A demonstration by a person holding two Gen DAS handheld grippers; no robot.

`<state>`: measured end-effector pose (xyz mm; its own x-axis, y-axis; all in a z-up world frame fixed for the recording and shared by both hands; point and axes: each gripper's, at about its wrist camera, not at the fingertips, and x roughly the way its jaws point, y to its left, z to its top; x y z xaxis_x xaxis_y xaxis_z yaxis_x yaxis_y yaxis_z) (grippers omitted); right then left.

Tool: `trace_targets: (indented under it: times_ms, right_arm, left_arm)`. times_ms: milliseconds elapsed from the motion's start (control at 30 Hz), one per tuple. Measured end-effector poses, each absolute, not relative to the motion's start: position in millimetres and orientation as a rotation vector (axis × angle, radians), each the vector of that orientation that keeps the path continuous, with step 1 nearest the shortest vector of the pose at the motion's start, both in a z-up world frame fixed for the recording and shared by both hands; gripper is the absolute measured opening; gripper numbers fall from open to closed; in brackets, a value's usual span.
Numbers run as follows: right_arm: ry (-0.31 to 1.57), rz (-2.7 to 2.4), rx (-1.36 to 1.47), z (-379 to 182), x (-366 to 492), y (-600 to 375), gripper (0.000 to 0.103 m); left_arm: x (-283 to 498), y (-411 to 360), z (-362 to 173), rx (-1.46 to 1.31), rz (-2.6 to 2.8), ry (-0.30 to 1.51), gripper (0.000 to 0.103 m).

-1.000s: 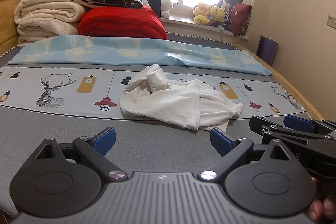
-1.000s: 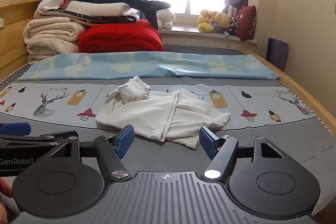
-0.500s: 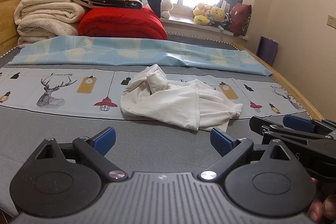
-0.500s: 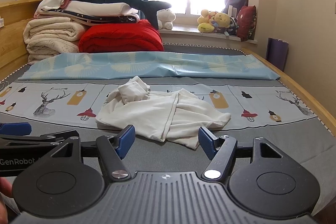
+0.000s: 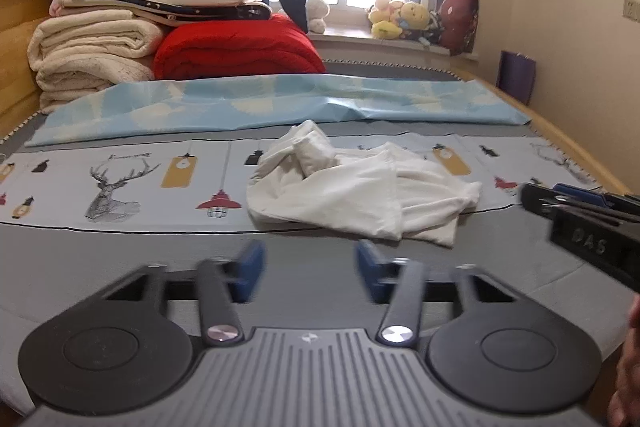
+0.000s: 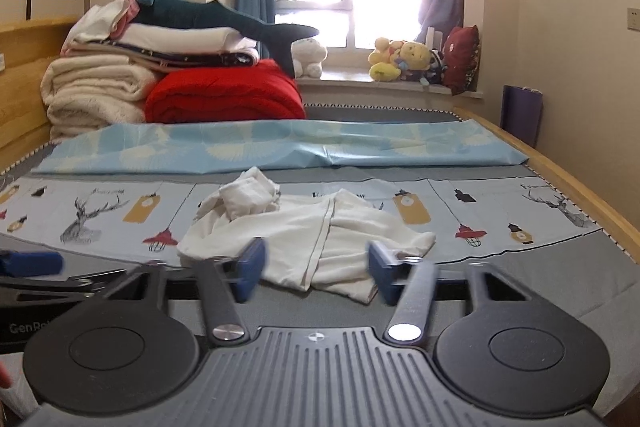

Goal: Fold small clothes

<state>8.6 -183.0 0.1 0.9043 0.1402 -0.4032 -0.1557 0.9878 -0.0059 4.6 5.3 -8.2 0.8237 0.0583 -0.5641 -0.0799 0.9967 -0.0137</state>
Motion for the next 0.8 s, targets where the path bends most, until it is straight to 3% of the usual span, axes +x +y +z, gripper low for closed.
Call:
trace_targets:
  times_ms: [33,67,367,433,500,533,567,633,800]
  right_arm:
    - [0.415,0.153,-0.033,-3,10,-186,0.025]
    - [0.427,0.147,-0.027,-6,14,-189,0.013]
    - [0.460,0.174,0.060,-11,43,-213,0.014]
    - [0.478,0.180,0.084,-12,50,-217,0.014]
    - [0.492,0.189,0.096,-13,56,-219,0.014]
    - [0.493,0.193,0.097,-13,58,-219,0.014]
    - [0.493,0.197,0.096,-13,60,-219,0.014]
    - [0.498,0.204,0.089,-14,64,-220,0.014]
    - [0.514,0.212,0.083,-15,73,-227,0.014]
  left_arm:
    - [7,9,-9,-0.053,0.071,0.609,0.032]
    - [9,13,-8,-0.057,0.070,0.612,0.031]
    - [102,33,-15,-0.068,-0.062,0.696,0.031]
    - [134,32,-24,-0.068,-0.087,0.657,0.031]
    - [163,38,-51,-0.148,-0.097,0.735,0.032]
    - [177,41,-67,-0.202,-0.091,0.769,0.036]
    - [187,45,-83,-0.252,-0.075,0.815,0.054]
    - [208,56,-114,-0.363,-0.004,0.878,0.075]
    - [242,69,-162,-0.581,0.078,0.959,0.076]
